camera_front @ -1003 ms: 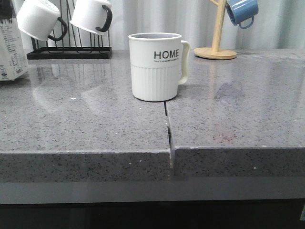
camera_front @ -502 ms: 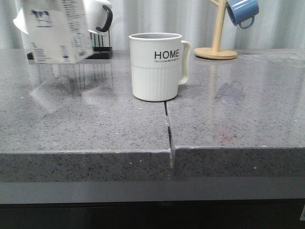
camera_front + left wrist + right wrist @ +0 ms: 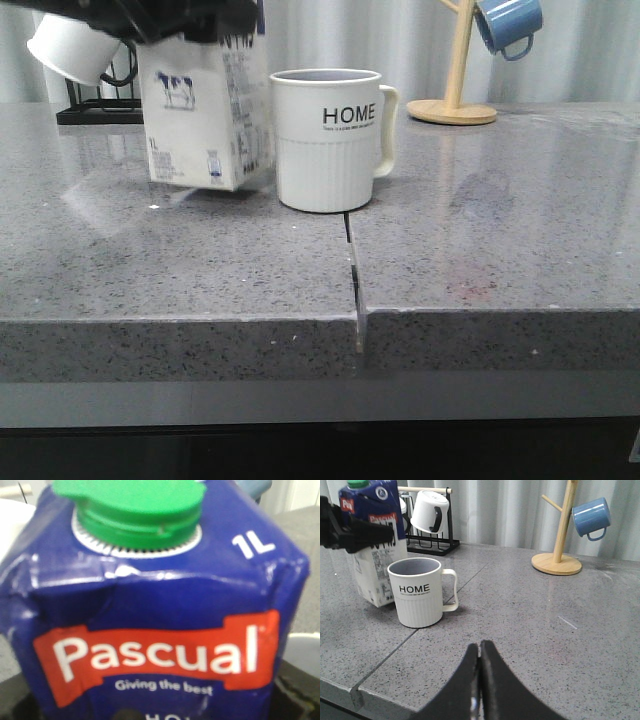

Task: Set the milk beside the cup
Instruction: 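Carry the carton beside the HOME mug and lower it down, then open the left gripper and raise it away from the carton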

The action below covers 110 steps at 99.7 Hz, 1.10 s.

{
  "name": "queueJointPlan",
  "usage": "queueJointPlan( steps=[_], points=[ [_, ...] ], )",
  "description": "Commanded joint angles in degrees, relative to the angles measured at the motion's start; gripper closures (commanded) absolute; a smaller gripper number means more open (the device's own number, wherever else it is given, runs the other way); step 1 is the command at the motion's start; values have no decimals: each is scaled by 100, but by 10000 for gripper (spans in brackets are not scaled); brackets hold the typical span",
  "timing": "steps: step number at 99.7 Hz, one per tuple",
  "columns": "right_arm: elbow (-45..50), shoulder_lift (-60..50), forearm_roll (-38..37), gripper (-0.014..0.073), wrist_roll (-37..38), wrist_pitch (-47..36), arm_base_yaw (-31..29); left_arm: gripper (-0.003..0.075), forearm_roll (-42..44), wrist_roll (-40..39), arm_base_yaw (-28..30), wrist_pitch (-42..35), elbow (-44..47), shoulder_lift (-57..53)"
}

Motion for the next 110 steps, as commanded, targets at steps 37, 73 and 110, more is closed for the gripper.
queueJointPlan(
  steps=[37,73,110],
  points=[
    [-154,49,-1,662,-26,-415,-21,146,-73,3,-78,-496,-177,-15],
    [-154,49,-1,662,-26,-415,-21,32,-73,3,-109,-413,3,-481],
    [-154,49,-1,662,-26,-415,-21,132,-334,3,-208,-413,1564,-2302]
  ],
)
